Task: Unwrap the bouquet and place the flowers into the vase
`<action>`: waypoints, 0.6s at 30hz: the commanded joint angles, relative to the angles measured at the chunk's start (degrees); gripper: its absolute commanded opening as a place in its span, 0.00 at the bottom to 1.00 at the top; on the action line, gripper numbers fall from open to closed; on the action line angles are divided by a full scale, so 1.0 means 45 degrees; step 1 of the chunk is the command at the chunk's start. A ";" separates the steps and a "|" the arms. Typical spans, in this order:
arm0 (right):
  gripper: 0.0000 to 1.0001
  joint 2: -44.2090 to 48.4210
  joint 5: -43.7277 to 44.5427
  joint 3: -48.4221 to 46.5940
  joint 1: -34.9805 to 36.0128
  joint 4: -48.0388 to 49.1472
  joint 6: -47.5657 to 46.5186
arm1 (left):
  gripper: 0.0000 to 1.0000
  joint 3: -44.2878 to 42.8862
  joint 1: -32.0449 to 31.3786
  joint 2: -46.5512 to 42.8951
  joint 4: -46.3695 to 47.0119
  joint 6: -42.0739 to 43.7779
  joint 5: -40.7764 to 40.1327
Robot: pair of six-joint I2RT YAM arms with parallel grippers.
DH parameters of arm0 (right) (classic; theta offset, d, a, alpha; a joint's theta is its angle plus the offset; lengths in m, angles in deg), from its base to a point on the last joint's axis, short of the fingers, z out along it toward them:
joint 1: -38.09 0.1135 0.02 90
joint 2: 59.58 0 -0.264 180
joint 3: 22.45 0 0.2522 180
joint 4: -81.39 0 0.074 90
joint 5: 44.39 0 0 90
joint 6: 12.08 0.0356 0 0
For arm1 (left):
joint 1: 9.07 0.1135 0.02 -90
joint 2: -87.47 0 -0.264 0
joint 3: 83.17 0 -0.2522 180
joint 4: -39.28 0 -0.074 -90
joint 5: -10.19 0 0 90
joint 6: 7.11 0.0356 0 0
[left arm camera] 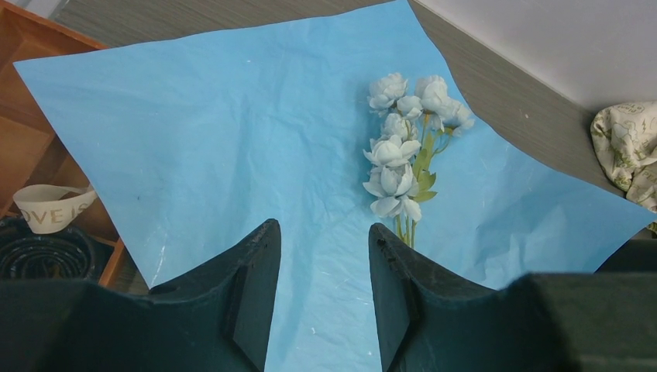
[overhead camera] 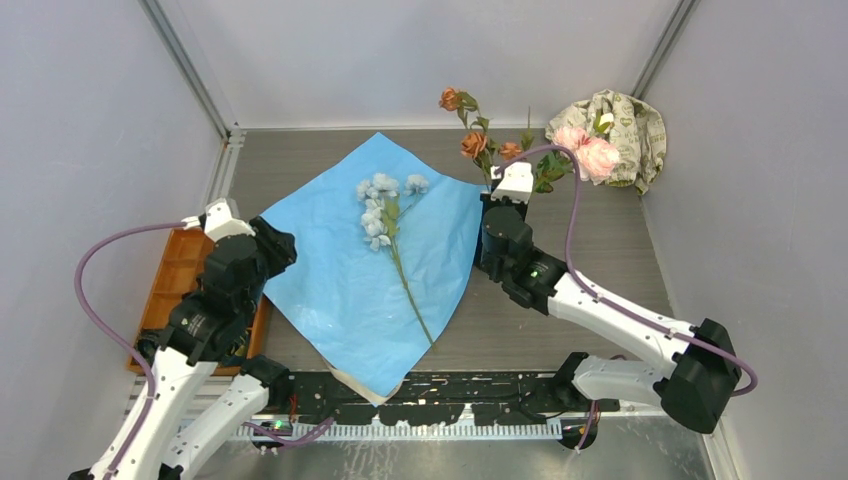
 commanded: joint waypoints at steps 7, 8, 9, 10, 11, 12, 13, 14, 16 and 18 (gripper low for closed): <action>0.24 0.0743 -0.0817 0.0318 -0.0029 -0.2015 0.2925 | 0.46 0.0362 0.0041 0.0658 0.1312 -0.0202 0.0878; 0.27 0.0826 -0.0867 0.0310 -0.0029 -0.2092 0.3015 | 0.46 0.0393 0.0029 0.0719 0.1345 -0.0192 0.0915; 0.32 0.0941 -0.0934 0.0303 -0.0029 -0.2279 0.3109 | 0.46 0.0419 0.0027 0.0780 0.1366 -0.0210 0.0948; 0.36 0.1048 -0.1036 0.0287 -0.0029 -0.2427 0.3218 | 0.46 0.0440 0.0027 0.0829 0.1396 -0.0200 0.0997; 0.38 0.1189 -0.1116 0.0272 -0.0029 -0.2558 0.3288 | 0.46 0.0462 0.0029 0.0889 0.1429 -0.0201 0.1054; 0.40 0.1353 -0.1187 0.0249 -0.0025 -0.2674 0.3365 | 0.46 0.0482 0.0027 0.0943 0.1457 -0.0201 0.1127; 0.43 0.1522 -0.1311 0.0219 -0.0022 -0.2799 0.3446 | 0.46 0.0511 0.0039 0.0981 0.1510 -0.0228 0.1200; 0.44 0.1764 -0.1431 0.0164 -0.0031 -0.2895 0.3514 | 0.46 0.0537 0.0028 0.1045 0.1560 -0.0239 0.1275; 0.47 0.2153 -0.1688 0.0019 -0.0029 -0.3391 0.3668 | 0.47 0.0572 0.0026 0.1253 0.1632 -0.0289 0.1451; 0.48 0.2588 -0.1990 -0.0220 -0.0029 -0.3828 0.3884 | 0.47 0.0616 0.0027 0.1460 0.1746 -0.0335 0.1633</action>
